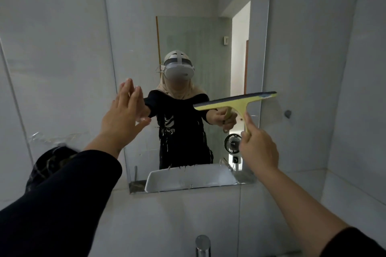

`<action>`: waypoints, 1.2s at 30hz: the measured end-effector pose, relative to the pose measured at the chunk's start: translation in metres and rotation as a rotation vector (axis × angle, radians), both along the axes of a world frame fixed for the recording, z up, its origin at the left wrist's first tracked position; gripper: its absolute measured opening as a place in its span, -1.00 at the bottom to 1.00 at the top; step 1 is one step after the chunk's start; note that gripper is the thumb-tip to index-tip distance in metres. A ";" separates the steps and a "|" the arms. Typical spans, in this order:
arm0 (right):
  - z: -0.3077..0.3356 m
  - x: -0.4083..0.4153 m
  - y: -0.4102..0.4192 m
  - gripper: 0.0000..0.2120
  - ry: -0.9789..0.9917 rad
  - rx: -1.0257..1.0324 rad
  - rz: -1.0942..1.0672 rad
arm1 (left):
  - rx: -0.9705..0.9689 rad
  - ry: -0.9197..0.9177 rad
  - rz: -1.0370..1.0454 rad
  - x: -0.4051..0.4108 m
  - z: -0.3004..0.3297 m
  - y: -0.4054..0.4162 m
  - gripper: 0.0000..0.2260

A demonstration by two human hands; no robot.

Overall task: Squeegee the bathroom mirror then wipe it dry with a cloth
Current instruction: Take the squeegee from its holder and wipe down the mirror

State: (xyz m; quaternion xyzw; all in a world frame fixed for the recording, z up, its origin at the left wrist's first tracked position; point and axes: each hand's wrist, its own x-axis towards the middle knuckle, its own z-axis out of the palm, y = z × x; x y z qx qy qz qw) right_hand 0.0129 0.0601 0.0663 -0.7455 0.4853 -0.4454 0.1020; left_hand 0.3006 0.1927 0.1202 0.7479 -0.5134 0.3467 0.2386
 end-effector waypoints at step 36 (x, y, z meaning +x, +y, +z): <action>-0.091 0.127 0.084 -0.46 -0.346 0.032 0.248 | -0.121 0.094 -0.030 -0.006 0.000 -0.003 -0.41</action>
